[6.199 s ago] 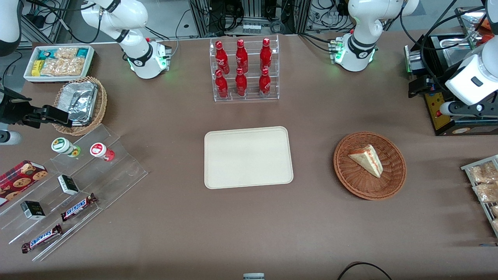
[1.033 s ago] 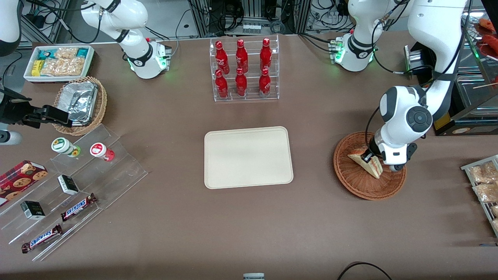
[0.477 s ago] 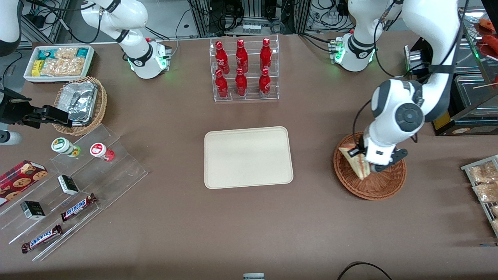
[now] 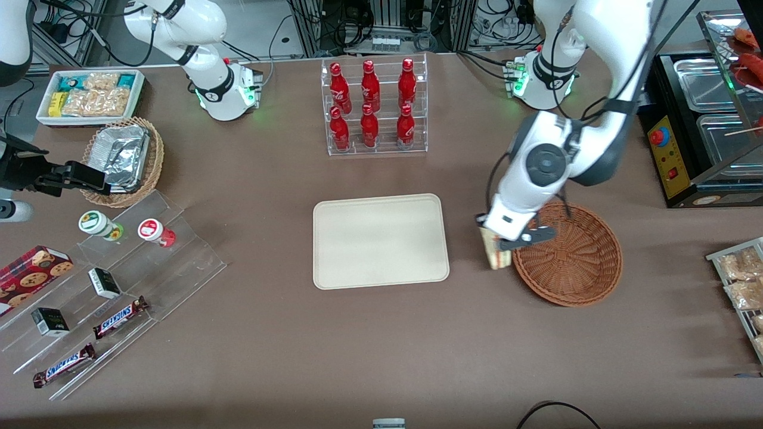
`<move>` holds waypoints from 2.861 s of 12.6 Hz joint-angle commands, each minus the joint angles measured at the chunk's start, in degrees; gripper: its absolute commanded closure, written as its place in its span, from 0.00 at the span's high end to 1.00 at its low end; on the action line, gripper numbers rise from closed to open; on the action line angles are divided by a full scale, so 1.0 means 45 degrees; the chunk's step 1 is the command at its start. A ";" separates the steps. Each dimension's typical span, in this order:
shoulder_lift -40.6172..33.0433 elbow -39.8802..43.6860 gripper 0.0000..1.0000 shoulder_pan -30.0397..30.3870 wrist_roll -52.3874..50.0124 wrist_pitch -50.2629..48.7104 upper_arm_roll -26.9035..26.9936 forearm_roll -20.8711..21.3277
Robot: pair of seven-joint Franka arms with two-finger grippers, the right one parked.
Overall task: Place sandwich from basket to tray
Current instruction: 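Lift the sandwich and carry it over the cream tray, then lower the sandwich onto the tray and open the left gripper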
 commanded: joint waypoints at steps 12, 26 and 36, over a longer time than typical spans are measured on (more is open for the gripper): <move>0.5882 0.8020 0.00 -0.4014 -0.2296 -0.2109 0.0180 -0.0152; 0.7447 0.9529 0.00 -0.4250 -0.3744 -0.2384 0.0024 -0.0503; 0.7176 1.0073 0.99 -0.4290 -0.3647 -0.3102 0.0082 -0.0425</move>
